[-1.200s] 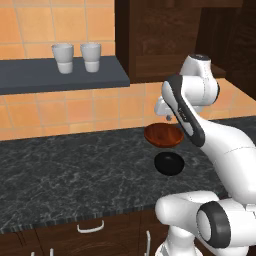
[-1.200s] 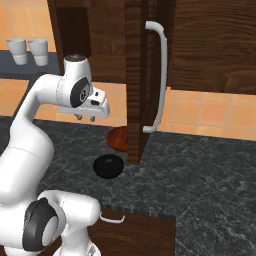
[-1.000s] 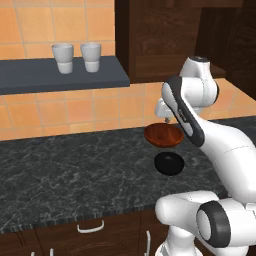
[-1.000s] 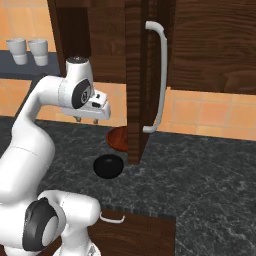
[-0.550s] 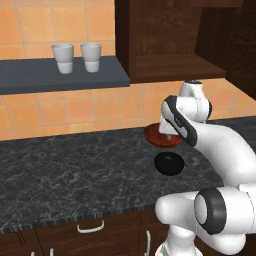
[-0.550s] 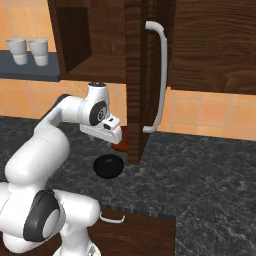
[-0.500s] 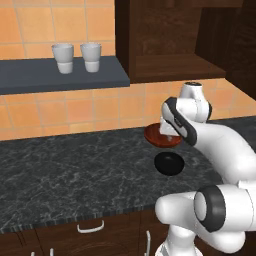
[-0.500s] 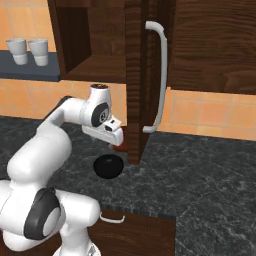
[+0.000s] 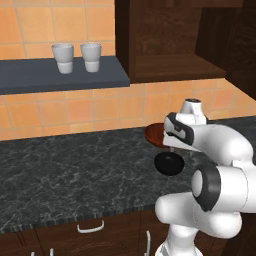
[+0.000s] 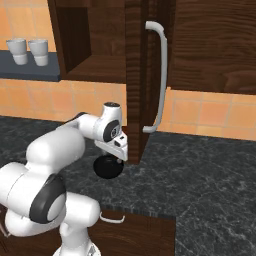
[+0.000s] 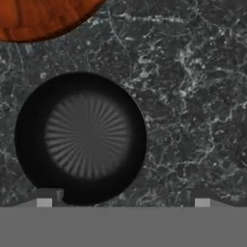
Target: Pick up the bowls on the counter and stack them on top of one another in the open cabinet. Place the smaller bowl on top of the larger bowl.
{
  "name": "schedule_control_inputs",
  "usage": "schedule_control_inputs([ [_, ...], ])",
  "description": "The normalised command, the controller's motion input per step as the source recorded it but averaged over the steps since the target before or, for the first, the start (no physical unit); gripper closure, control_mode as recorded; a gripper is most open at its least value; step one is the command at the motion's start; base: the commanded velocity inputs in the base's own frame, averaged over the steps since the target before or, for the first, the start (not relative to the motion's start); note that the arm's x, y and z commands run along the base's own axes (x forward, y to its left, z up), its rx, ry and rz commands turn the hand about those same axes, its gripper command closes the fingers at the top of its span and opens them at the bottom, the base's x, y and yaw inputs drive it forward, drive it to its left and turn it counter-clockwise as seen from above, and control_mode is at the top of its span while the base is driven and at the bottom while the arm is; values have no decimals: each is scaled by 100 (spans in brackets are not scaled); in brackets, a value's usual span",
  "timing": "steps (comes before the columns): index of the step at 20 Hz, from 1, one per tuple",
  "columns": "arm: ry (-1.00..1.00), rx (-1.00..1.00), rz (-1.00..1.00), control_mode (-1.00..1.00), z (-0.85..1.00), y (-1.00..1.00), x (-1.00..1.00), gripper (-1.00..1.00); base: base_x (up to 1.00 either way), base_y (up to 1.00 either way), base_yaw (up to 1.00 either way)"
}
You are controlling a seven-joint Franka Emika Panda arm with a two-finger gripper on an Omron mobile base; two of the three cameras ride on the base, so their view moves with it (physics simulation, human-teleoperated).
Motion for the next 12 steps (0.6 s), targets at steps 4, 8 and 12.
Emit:
schedule_control_inputs([
  [4,3,0,-2,-100,-62,-1,1,-100,0,0,0],
  [8,0,4,0,-100,-61,-11,0,-100,0,0,0],
  [12,0,0,0,-100,-34,-9,1,-100,0,0,0],
])
